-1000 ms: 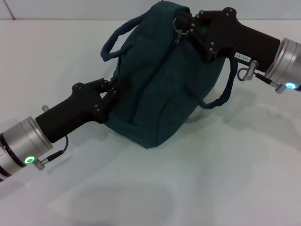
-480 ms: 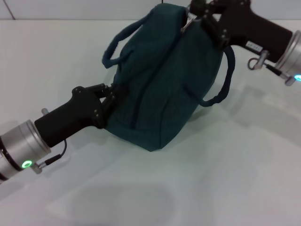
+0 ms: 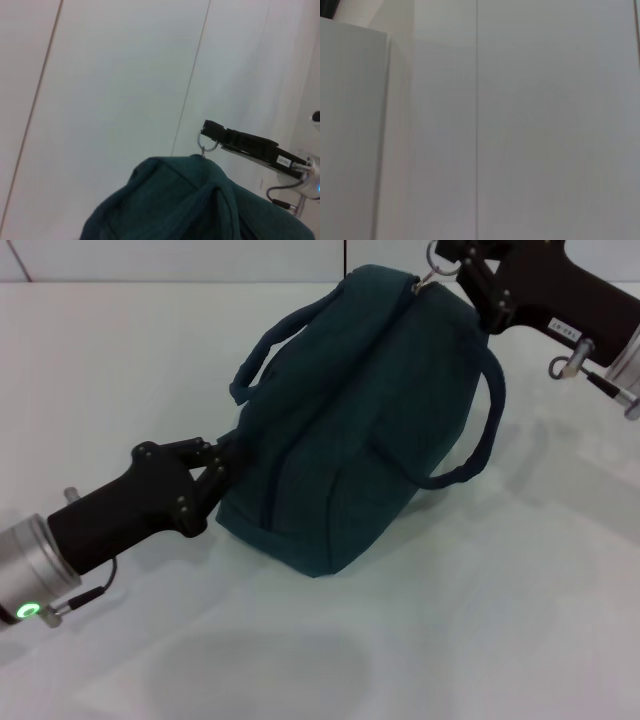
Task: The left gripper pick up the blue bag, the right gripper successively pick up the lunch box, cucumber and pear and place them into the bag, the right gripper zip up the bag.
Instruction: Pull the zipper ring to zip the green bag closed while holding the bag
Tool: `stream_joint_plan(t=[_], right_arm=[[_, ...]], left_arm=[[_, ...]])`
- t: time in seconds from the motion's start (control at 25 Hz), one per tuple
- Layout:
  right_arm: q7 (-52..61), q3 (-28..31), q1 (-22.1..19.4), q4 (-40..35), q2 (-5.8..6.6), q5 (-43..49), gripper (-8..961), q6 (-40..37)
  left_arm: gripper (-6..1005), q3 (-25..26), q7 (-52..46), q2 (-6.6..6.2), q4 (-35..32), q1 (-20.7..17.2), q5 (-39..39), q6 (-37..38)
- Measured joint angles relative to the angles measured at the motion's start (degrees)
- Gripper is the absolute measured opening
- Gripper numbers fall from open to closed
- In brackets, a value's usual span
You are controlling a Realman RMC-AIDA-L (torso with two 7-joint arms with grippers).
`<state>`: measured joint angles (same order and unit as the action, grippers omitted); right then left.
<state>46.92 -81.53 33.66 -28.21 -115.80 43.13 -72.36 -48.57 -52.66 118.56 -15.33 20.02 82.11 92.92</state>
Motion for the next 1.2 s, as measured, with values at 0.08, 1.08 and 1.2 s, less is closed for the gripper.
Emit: stream_joint_plan(t=[0.08,1.08,1.2], right_arm=[[0.0,-0.6,-0.4,0.0,-0.15,0.0,18,-1.3],[0.9,-4.2,-5.6,4.6,-0.14,-4.5,18,-3.4],[0.8,-4.2,-5.5,4.6,-0.13,-4.6,18,-1.5]], left_arm=[[52,0.1,0.0,-0.62,0.0,-0.2,-0.2,0.6],[77,0.5,-3.7,-5.49,-4.4,0.9,-2.0,0.3],[85,0.5,-3.7,-5.51,-4.5,0.9,-2.0,0.3]])
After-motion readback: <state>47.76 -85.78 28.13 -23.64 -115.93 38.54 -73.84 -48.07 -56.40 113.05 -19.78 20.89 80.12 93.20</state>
